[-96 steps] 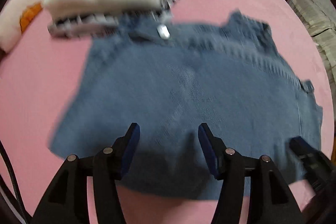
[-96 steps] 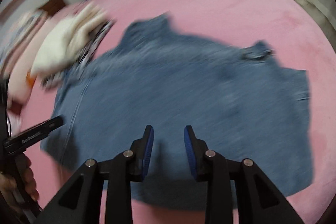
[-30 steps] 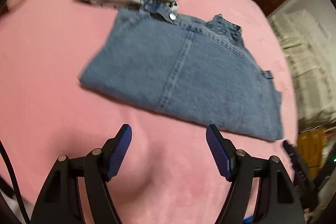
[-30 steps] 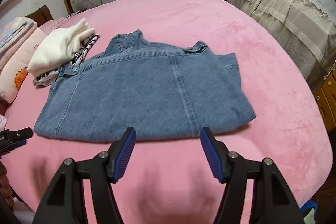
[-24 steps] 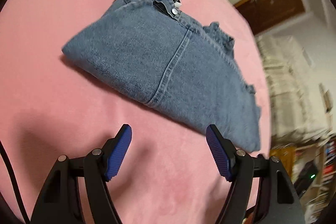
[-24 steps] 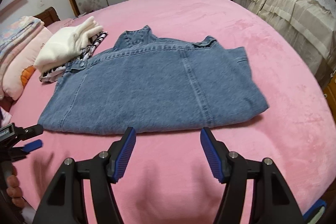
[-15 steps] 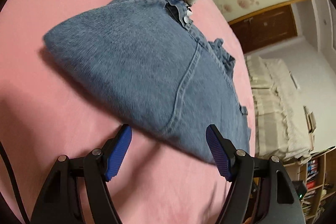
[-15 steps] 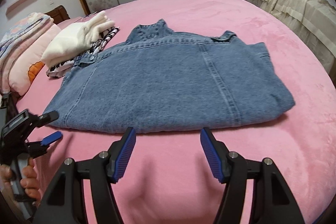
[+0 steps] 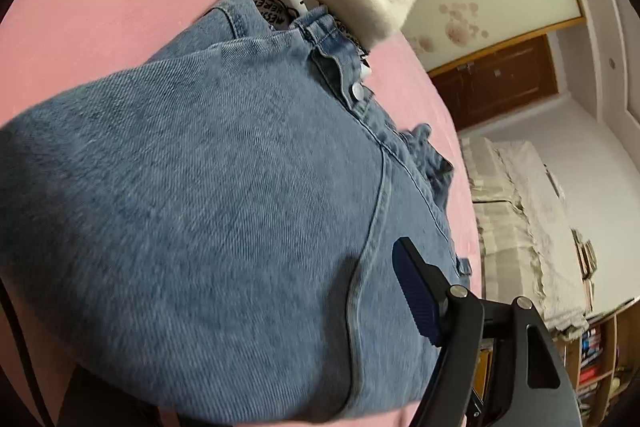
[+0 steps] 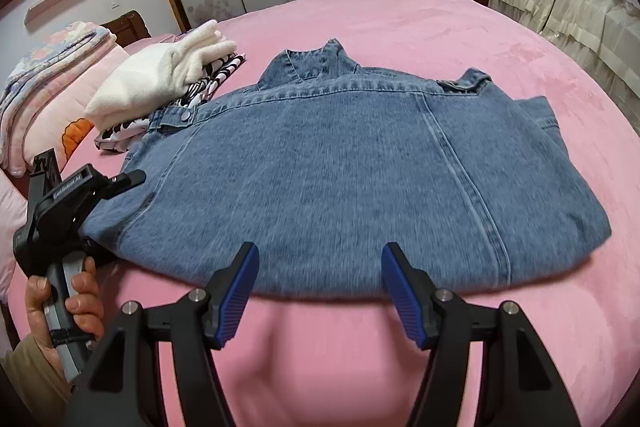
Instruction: Fold large clothes
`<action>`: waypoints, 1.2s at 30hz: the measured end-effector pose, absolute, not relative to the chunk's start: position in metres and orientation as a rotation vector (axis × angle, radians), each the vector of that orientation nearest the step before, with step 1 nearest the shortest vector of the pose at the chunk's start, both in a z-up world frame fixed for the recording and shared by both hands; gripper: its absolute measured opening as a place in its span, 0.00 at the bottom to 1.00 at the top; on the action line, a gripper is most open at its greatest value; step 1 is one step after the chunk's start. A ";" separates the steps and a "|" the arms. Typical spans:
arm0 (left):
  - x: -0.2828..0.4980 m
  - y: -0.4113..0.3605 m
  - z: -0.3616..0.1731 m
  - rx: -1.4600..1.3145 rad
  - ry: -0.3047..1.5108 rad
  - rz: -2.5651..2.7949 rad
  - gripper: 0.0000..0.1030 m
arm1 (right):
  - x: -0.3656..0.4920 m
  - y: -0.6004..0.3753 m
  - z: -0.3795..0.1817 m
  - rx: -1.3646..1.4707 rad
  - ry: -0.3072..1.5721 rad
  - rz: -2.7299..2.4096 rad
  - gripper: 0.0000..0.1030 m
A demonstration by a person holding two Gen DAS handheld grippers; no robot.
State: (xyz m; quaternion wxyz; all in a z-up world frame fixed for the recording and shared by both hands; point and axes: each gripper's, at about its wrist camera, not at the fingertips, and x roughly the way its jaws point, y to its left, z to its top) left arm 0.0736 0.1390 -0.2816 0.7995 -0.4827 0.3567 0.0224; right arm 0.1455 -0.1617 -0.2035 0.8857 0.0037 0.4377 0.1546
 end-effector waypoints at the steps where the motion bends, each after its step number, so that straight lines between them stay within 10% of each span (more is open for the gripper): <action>1: 0.075 0.138 -0.279 -1.034 0.767 0.071 0.64 | 0.149 -0.160 -0.203 0.001 0.906 0.316 0.61; 4: 0.076 0.134 -0.266 -0.958 0.805 0.160 0.23 | 0.162 -0.154 -0.200 -0.023 0.899 0.295 0.47; 8: 0.069 0.120 -0.235 -0.814 0.783 0.188 0.10 | 0.188 -0.128 -0.203 -0.111 0.914 0.302 0.13; 23: 0.093 -0.003 -0.114 -0.150 0.665 0.118 0.10 | 0.232 -0.097 -0.243 -0.076 1.099 0.436 0.06; 36: 0.154 -0.208 -0.109 0.322 0.677 -0.238 0.10 | 0.203 -0.322 -0.177 0.206 1.059 0.121 0.05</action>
